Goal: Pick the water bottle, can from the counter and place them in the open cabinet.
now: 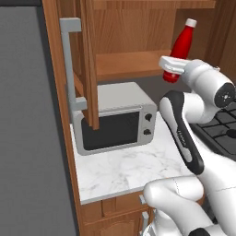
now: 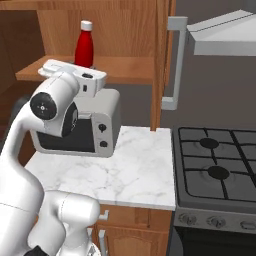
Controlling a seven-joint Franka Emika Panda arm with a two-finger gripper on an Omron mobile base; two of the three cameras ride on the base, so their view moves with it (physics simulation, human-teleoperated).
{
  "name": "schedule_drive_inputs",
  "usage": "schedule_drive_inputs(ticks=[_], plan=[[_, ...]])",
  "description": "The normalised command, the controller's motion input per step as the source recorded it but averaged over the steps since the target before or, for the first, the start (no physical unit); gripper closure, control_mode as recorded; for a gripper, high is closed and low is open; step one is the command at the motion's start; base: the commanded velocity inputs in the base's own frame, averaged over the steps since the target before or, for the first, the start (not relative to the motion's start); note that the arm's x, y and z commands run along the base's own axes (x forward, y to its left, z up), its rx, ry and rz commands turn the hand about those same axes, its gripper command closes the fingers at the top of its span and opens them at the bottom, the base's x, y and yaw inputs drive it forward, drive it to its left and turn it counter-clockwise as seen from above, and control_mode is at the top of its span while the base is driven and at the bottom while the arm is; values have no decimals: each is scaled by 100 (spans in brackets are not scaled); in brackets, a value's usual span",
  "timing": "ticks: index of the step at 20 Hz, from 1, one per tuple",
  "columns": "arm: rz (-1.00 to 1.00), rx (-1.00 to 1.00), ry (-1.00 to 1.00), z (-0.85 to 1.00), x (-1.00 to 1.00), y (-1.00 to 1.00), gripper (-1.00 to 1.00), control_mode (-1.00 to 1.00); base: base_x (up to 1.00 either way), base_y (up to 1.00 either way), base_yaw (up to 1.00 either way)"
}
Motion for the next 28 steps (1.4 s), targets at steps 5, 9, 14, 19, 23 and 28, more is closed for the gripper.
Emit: schedule_drive_inputs(ticks=[5,9,14,19,23,28], plan=[[0,0,0,0,26,-13,100,-100,0,0,0],[0,0,2,0,28,-9,100,-100,0,0,0],[0,0,2,0,27,-10,100,-100,0,0,0],[0,0,2,0,29,-8,100,-100,0,0,0],[0,0,0,-2,29,-5,100,-100,0,0,0],[0,-3,0,-10,27,-1,100,-100,0,0,0]])
